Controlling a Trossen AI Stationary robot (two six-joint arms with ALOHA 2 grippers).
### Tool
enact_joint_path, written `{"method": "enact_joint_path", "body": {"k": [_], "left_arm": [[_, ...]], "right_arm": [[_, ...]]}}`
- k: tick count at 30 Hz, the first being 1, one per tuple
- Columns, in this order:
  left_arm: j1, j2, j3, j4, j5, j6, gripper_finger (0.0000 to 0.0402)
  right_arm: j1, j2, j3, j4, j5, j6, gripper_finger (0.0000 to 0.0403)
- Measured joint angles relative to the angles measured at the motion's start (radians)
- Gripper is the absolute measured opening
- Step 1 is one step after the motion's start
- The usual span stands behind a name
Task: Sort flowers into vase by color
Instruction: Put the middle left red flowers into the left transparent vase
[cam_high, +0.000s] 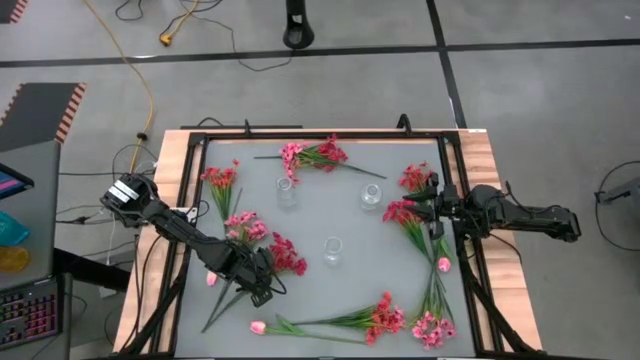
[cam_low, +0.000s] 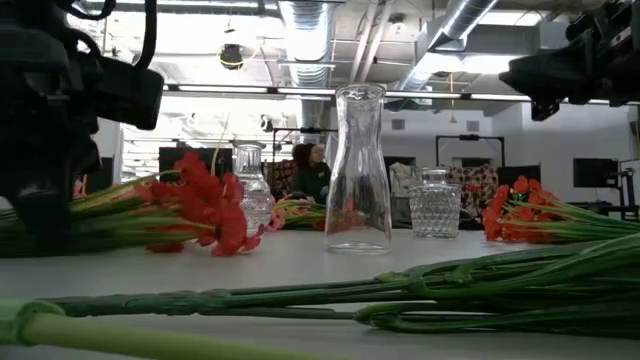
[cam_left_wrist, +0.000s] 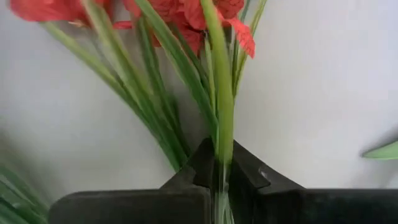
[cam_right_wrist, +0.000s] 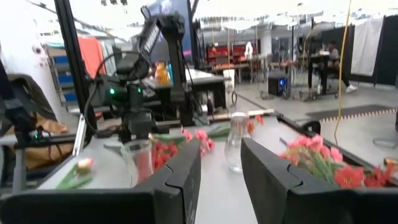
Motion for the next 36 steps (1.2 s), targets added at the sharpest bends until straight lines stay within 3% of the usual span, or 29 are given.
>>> {"method": "enact_joint_path", "body": {"k": [4, 21, 29, 36], "left_arm": [[0.021, -0.055, 0.0, 0.042, -0.042, 0.036, 0.0002], [0.201, -0.451, 0.0, 0.355, -0.377, 0.551, 0.0], [0.295, -0.508, 0.0, 0.594, -0.544, 0.912, 0.0], [0.407, -0.508, 0.001, 0.857, -0.531, 1.239, 0.0]], "right_arm": [[0.0, 0.0, 0.0, 0.042, 0.0, 0.0, 0.0141], [0.001, 0.0, 0.0, 0.166, 0.001, 0.001, 0.0141], [0.001, 0.0, 0.0, 0.166, 0.001, 0.0, 0.0141], [0.001, 0.0, 0.0, 0.165, 0.001, 0.0, 0.0141]]}}
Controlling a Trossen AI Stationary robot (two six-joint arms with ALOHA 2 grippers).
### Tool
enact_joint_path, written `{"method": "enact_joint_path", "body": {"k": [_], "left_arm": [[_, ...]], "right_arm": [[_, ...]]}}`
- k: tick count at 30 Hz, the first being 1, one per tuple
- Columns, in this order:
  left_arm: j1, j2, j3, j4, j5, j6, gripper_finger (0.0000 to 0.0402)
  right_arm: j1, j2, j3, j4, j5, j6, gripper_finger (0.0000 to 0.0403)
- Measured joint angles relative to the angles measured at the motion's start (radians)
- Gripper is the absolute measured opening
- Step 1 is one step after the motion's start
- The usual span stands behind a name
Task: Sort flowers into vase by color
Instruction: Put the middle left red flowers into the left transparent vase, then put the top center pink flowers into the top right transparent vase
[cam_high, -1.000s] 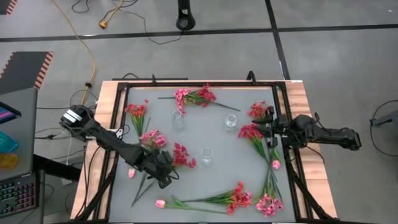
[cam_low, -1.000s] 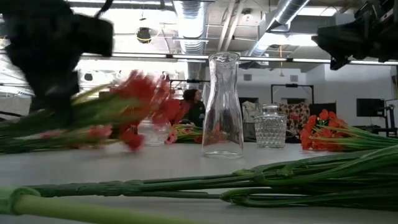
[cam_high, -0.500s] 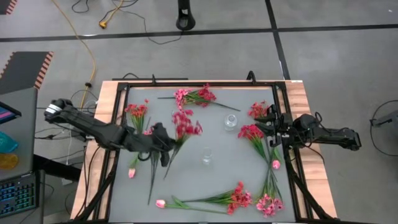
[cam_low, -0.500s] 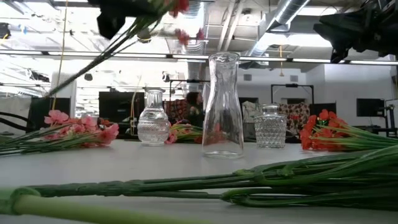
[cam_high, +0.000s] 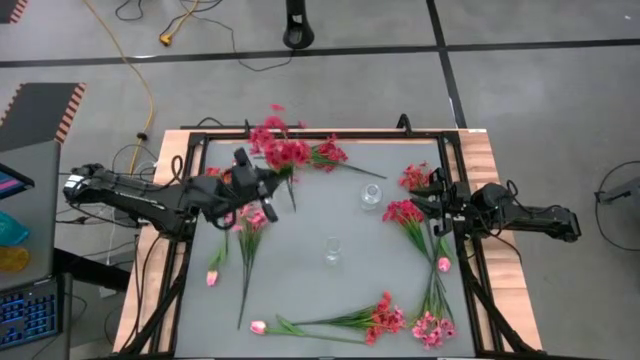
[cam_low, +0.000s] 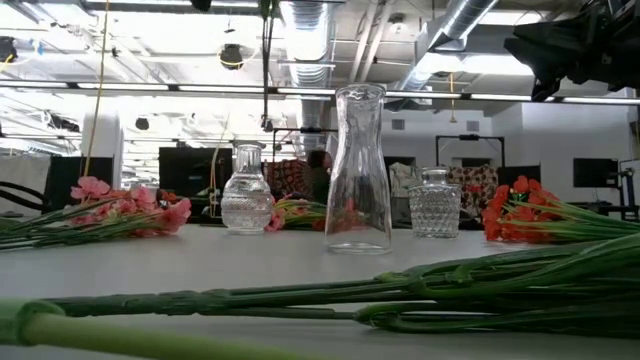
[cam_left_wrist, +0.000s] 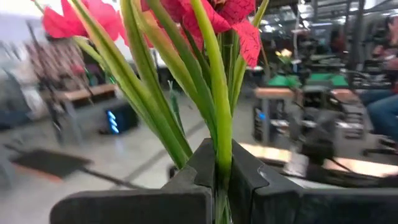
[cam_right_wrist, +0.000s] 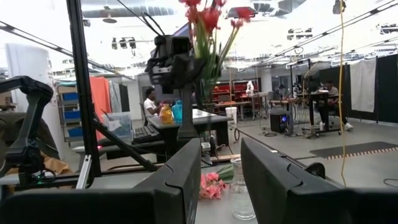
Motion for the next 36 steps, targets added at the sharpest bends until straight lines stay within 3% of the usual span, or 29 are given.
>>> {"method": "enact_joint_path", "body": {"k": [9, 24, 36], "left_arm": [[0.106, -0.009, 0.001, 0.027, -0.026, 0.155, 0.0], [0.168, -0.007, 0.001, -0.171, -0.025, 0.017, 0.0003], [0.181, 0.009, 0.001, -0.213, -0.026, -0.078, 0.0085]], "right_arm": [[0.0, 0.0, 0.0, -0.003, 0.0, 0.0, 0.0141], [0.0, 0.0, 0.0, -0.007, 0.0, -0.006, 0.0141], [0.0, 0.0, 0.0, -0.007, 0.0, -0.008, 0.0141]]}}
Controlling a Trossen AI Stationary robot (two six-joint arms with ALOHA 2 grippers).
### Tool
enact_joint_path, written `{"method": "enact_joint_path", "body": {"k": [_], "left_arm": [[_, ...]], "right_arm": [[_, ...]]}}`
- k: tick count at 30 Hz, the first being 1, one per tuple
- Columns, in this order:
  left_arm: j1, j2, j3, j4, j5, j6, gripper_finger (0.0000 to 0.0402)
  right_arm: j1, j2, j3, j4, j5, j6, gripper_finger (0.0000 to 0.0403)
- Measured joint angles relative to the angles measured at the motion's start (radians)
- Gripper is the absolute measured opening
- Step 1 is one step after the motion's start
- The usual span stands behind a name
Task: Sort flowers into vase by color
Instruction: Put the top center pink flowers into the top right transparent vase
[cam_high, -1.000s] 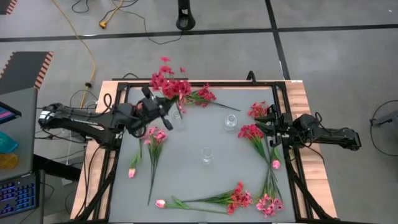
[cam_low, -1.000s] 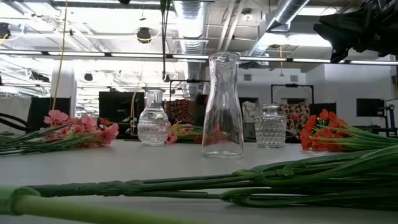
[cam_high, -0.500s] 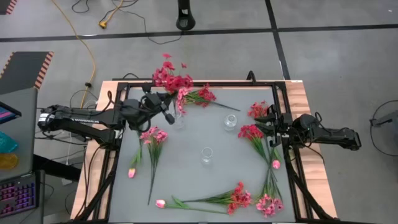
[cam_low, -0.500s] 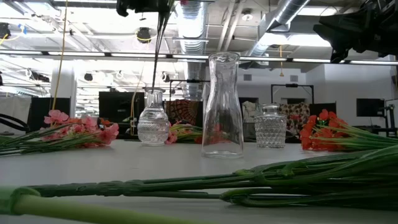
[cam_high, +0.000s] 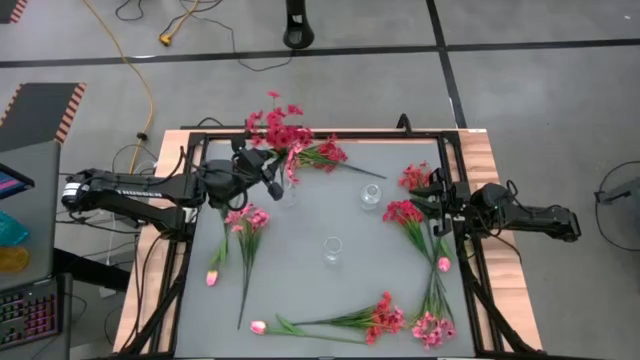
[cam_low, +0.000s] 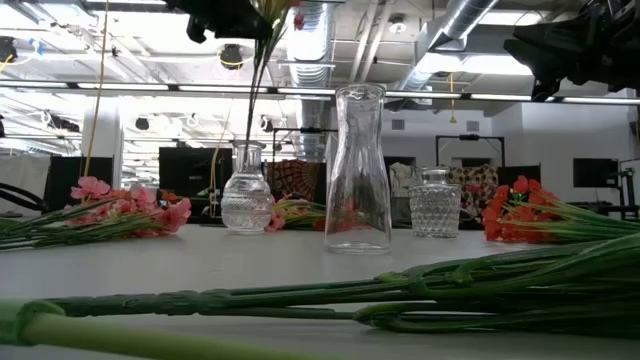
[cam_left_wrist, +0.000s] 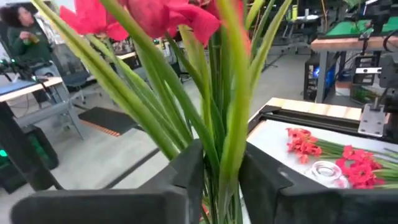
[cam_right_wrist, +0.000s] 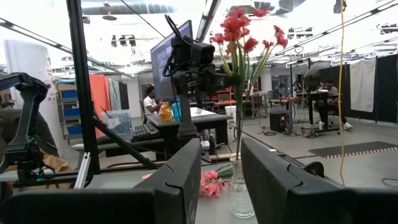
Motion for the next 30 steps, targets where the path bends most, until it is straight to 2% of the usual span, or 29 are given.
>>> {"method": "enact_joint_path", "body": {"k": [6, 12, 17, 22, 30], "left_arm": [[-0.016, -0.002, 0.0, -0.035, -0.001, 0.0, 0.0152], [-0.055, -0.066, -0.001, -0.208, -0.001, 0.0, 0.02], [-0.089, -0.158, -0.001, -0.336, 0.004, -0.079, 0.0209], [-0.126, -0.246, -0.001, -0.496, 0.026, -0.186, 0.021], [-0.174, -0.272, -0.001, -0.712, 0.143, -0.421, 0.021]], "right_arm": [[0.0, 0.0, 0.0, 0.003, 0.0, 0.0, 0.0141], [0.0, 0.0, 0.0, 0.009, 0.029, 0.0, 0.0141], [0.0, 0.016, 0.0, 0.015, 0.121, 0.0, 0.0141], [-0.001, 0.073, 0.014, 0.02, 0.163, -0.001, 0.0141], [-0.001, 0.31, 0.185, 0.0, 0.196, -0.087, 0.0141]]}}
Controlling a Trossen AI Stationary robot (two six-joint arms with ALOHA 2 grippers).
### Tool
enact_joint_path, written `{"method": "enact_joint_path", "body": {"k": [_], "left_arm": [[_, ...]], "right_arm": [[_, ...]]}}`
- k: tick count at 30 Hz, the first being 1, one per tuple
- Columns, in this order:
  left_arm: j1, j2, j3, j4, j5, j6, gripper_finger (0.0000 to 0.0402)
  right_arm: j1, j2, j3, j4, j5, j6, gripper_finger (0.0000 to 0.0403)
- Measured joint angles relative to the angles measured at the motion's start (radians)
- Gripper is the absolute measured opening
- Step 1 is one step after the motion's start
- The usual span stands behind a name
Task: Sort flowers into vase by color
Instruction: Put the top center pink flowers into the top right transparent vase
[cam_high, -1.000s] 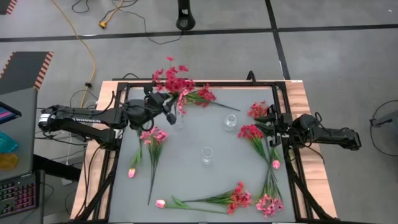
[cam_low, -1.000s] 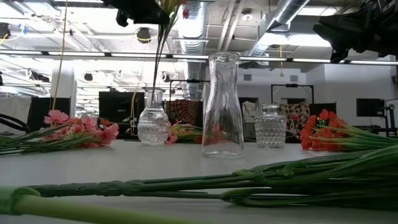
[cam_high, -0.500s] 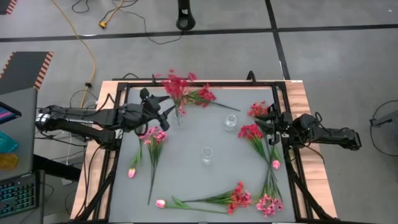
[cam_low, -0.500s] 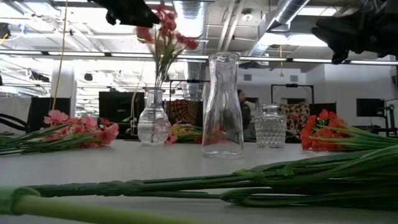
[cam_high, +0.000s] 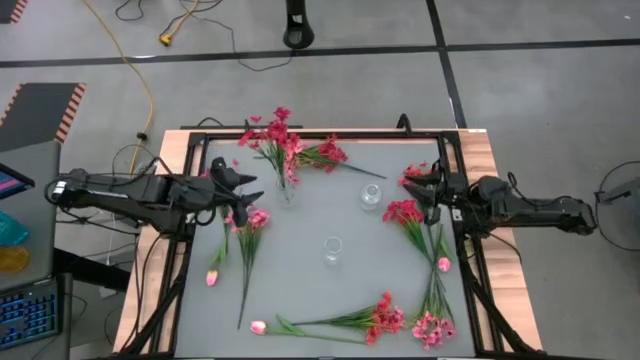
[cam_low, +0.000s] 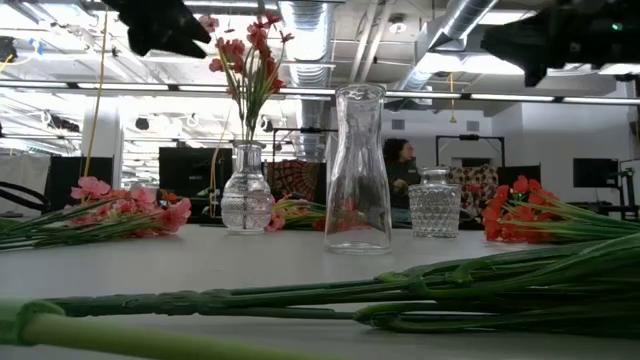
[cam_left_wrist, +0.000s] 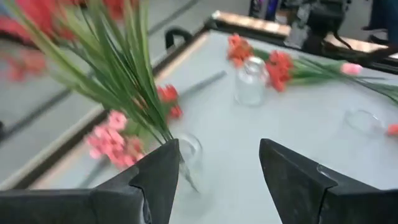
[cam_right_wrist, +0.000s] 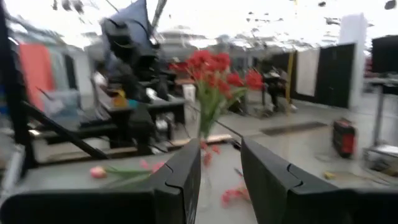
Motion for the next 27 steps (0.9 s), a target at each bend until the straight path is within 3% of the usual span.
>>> {"method": "enact_joint_path", "body": {"k": [5, 10, 18, 27], "left_arm": [[-0.043, 0.061, -0.014, -0.007, 0.006, -0.053, 0.021], [-0.073, 0.14, -0.059, 0.077, 0.006, -0.066, 0.021], [-0.089, 0.271, -0.068, 0.175, 0.0, -0.076, 0.021], [-0.089, 0.37, -0.068, 0.238, 0.0, -0.08, 0.021]], "right_arm": [[-0.033, 0.201, 0.121, -0.033, 0.08, -0.019, 0.0141], [-0.118, 0.395, 0.256, -0.112, 0.072, -0.019, 0.0141], [-0.267, 0.685, 0.482, -0.28, -0.109, -0.025, 0.0141], [-0.339, 0.988, 0.682, -0.316, -0.253, -0.139, 0.0141]]}}
